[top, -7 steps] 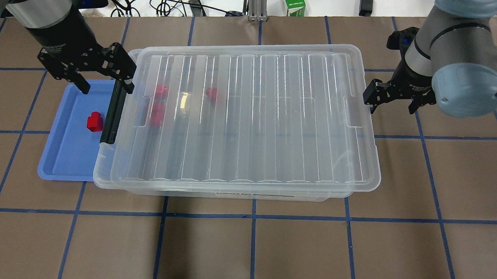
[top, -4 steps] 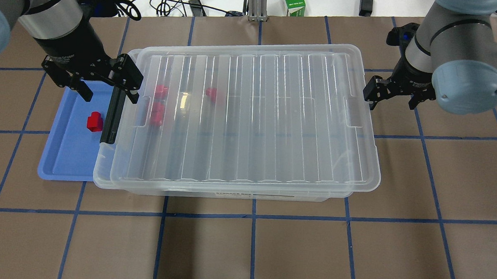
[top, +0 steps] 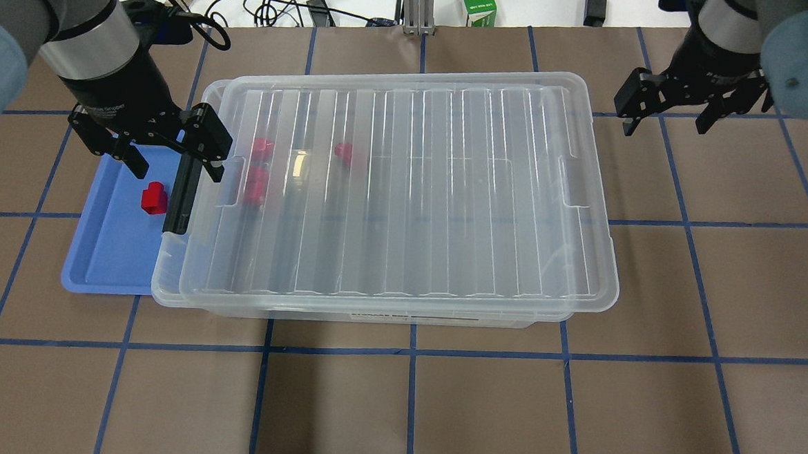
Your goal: Place red block in blue tray from box
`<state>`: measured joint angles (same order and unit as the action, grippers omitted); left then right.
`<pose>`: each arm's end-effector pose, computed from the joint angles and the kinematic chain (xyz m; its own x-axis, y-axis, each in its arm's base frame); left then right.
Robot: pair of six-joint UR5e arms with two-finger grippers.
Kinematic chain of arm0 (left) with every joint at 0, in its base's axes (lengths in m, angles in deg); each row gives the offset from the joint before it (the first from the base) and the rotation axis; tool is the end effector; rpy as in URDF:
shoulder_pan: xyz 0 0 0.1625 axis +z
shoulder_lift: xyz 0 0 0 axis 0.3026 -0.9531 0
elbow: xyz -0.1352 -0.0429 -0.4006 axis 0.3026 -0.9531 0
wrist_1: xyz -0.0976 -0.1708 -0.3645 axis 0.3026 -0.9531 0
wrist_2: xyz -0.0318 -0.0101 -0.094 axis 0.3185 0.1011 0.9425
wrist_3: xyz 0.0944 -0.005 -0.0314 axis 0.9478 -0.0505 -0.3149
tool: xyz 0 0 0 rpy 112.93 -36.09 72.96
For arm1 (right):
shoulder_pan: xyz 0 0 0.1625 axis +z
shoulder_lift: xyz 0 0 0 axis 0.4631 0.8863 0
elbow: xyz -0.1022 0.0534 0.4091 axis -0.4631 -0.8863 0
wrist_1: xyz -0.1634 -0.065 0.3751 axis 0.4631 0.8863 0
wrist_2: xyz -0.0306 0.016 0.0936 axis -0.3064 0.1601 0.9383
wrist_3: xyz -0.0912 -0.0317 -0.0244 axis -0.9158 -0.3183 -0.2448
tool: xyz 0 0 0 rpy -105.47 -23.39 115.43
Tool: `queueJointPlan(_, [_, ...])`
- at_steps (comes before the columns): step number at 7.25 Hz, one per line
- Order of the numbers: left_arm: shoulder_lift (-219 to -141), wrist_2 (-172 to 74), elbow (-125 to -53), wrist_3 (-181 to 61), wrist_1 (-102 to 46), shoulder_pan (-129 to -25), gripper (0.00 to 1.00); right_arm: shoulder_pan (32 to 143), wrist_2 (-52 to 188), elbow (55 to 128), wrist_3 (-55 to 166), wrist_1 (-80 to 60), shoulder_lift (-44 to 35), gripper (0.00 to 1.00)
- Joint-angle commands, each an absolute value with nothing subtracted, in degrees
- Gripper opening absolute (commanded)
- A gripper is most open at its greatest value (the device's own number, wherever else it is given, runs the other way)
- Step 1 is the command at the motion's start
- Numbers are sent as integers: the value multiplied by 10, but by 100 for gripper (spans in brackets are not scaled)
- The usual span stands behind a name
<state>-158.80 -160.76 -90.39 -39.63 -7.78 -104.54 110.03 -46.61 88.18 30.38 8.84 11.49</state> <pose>-0.1074 -0.4738 0.4712 -0.9991 0.0424 0.0052 0.0427 0.9927 0.1131 0.0600 -0.5385 0.4649 -0.9993 -0.0133 0.0340 -0.0142 0.9995 -0.0289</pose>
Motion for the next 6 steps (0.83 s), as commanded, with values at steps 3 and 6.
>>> queueJointPlan(3, [-1588, -1601, -907, -397, -78, -1045, 100, 1125, -462, 850, 316, -7, 153, 100])
queueJointPlan(6, [-1588, -1606, -907, -397, -78, -1045, 100, 1191, -463, 848, 364, 1, 145, 100])
